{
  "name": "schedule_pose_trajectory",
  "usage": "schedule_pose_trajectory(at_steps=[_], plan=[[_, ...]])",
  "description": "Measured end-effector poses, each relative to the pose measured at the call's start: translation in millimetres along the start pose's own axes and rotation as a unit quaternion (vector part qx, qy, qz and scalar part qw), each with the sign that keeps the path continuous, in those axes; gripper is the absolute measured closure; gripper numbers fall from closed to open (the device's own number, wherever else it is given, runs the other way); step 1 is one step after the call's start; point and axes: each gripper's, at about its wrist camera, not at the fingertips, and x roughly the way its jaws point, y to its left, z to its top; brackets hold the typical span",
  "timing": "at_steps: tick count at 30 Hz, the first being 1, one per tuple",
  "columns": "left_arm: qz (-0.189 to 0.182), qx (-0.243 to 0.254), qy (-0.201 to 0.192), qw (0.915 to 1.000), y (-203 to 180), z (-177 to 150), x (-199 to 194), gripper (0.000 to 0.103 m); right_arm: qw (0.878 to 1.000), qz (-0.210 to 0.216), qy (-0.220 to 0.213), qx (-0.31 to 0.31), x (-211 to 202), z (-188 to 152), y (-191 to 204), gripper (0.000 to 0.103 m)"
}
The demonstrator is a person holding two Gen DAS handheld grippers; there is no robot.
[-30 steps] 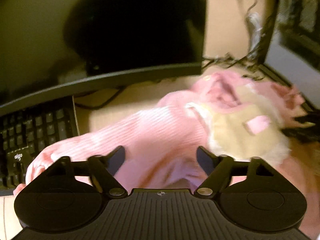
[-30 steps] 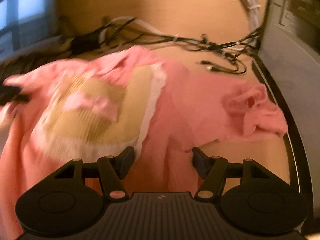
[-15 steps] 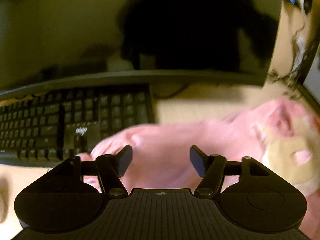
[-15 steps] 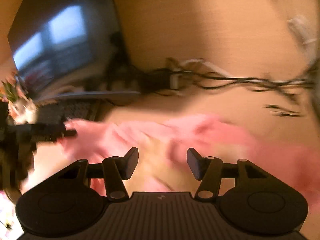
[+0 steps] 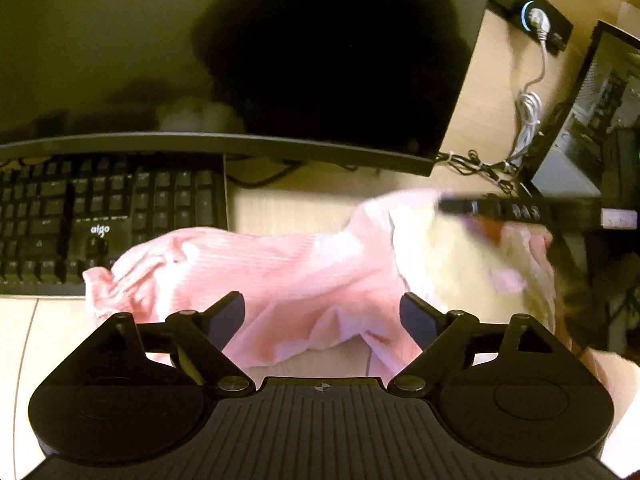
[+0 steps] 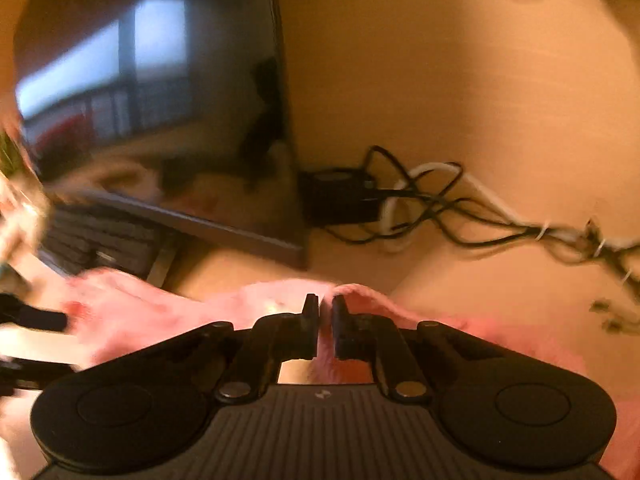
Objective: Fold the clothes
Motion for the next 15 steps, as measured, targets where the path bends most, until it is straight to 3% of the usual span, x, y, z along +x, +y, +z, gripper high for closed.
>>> schedule_pose_trajectory(at_steps=[2, 6, 8, 15], plan=[[0.007, -0.003, 0.003, 1.0000, -4.0, 1.5, 4.0, 0.014, 1.000, -0.014, 0.002, -0.014, -3.1, -7.4, 0.0, 0.092], [0.020, 0.009, 0.002, 0.9998, -18.1, 4.8, 5.2, 0.012, 0.998, -0.056, -0.027, -0.033, -36.4, -26.3, -11.0, 0.051], [0.024, 0.018, -0.001, 0.9996, -24.8, 6.9, 4.5, 0.012, 0.995, -0.091, -0.031, -0.034, -54.7, -40.3, -25.4, 0.049], [0.023, 0.033, -0.010, 0.9991, -43.4, 15.5, 0.5, 0.010, 0.989, -0.137, 0.052, -0.009, -55.3, -93.6, -72.7, 0.053]])
